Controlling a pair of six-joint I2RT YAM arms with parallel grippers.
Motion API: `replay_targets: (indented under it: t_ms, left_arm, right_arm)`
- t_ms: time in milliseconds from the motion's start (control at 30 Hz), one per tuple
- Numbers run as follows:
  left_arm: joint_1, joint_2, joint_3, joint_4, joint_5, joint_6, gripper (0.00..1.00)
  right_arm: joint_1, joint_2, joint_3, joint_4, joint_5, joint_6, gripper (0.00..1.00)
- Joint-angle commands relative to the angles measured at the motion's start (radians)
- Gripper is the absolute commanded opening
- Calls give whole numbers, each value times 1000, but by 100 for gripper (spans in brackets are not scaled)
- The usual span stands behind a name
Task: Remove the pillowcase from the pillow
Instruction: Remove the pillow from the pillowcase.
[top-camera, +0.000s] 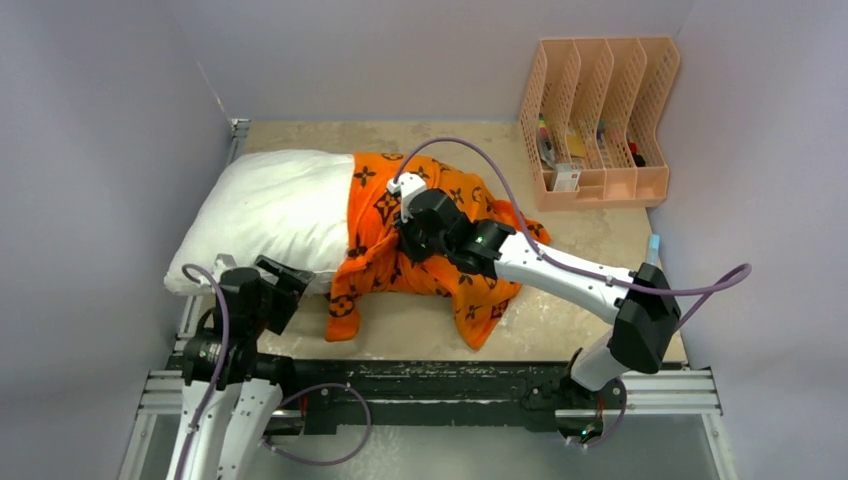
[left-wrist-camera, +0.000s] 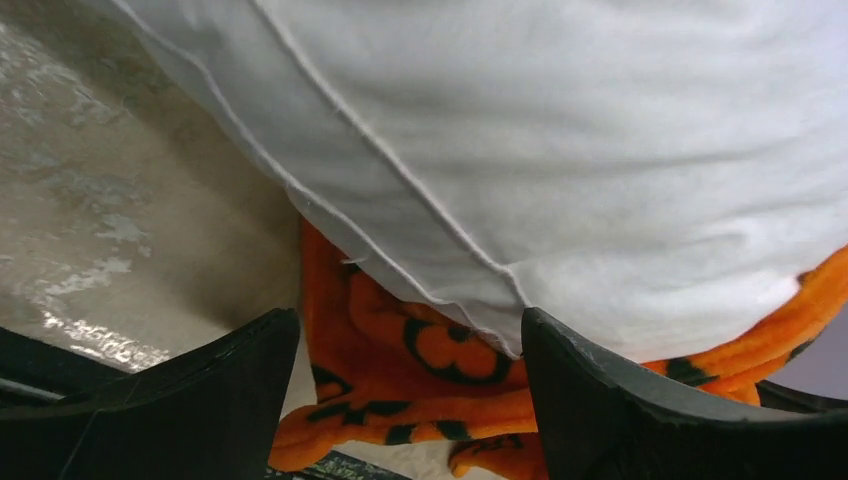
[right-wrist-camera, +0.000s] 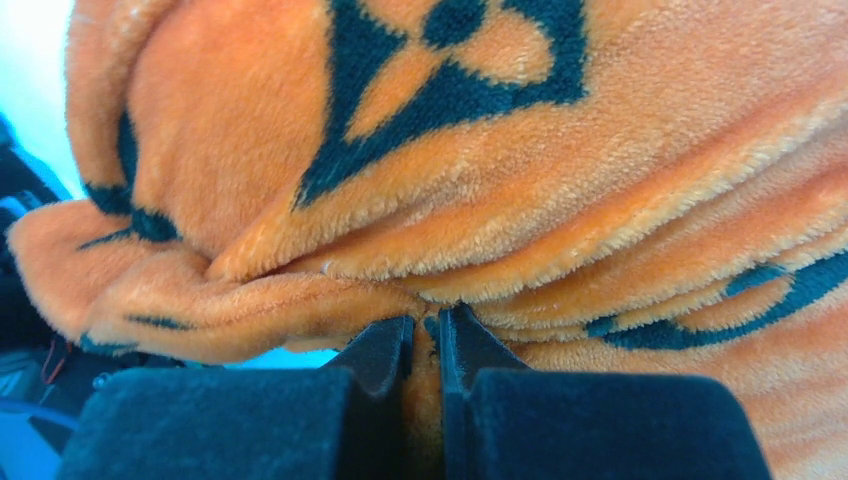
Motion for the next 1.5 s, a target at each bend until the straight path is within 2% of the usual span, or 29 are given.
replay_targets:
  t_ms: [0, 133, 200, 333, 433, 533, 567, 600, 667, 700, 767, 800, 867, 900, 1033, 1100, 1133, 1233, 1333, 1400, 1467]
  left_arm:
    - [4, -75, -163, 259, 83, -154, 81]
    - [3, -18, -183, 459, 1, -183, 82]
    - [3, 16, -191, 611, 20, -188, 82]
    - [3, 37, -149, 685, -10, -160, 83]
    - [3, 62, -170, 818, -4, -167, 83]
    - [3, 209, -195, 971, 30, -167, 83]
    - [3, 271, -186, 1027, 48, -148, 83]
    - [3, 334, -168, 1080, 73, -128, 80]
    - [3, 459, -109, 1139, 138, -77, 63]
    - [3, 498, -64, 1105, 152, -38, 47]
    - [3, 539, 18, 951, 113, 29, 7]
    - [4, 544, 51, 867, 61, 52, 0]
    - [6, 547, 81, 815, -2, 82, 0]
    - [6, 552, 95, 797, -16, 98, 0]
    - [6, 618, 167, 778, -56, 166, 0]
    - [6, 682, 229, 767, -88, 226, 0]
    - [8, 716, 263, 761, -109, 253, 0]
    - [9, 799, 374, 743, -142, 333, 0]
    - [10, 836, 492, 680, -165, 371, 0]
    - [13, 837, 539, 655, -195, 418, 0]
    - [33, 862, 598, 597, -203, 449, 0]
  right_arm:
    - [1, -8, 88, 119, -123, -22, 0]
    - [9, -25, 65, 109, -158, -24, 0]
    - [8, -35, 39, 118, -190, -24, 0]
    - [9, -40, 21, 76, -209, -10, 0]
    - [12, -62, -4, 93, -243, 6, 0]
    - [53, -77, 7, 103, -399, -33, 0]
    - [96, -76, 25, 78, -406, -68, 0]
    - [128, -72, 43, 50, -402, -98, 0]
    - [169, -64, 69, -3, -377, -142, 0]
    - [181, -65, 77, -25, -308, -145, 0]
    - [183, -91, 69, -83, -118, -115, 0]
    - [184, -116, 54, -118, -7, -75, 0]
    - [184, -189, -32, -129, 198, -90, 0]
    - [182, -223, -69, -156, 252, -99, 0]
    - [184, -324, -216, -278, 131, -109, 0]
    - [188, -348, -258, -320, -52, -108, 0]
    - [197, -370, -293, -300, -162, -110, 0]
    - [249, -428, -372, -252, -261, -85, 0]
    - [252, -423, -332, -348, -278, -97, 0]
    - [254, -424, -314, -344, -242, -69, 0]
    - [253, -370, -222, -471, -214, -46, 0]
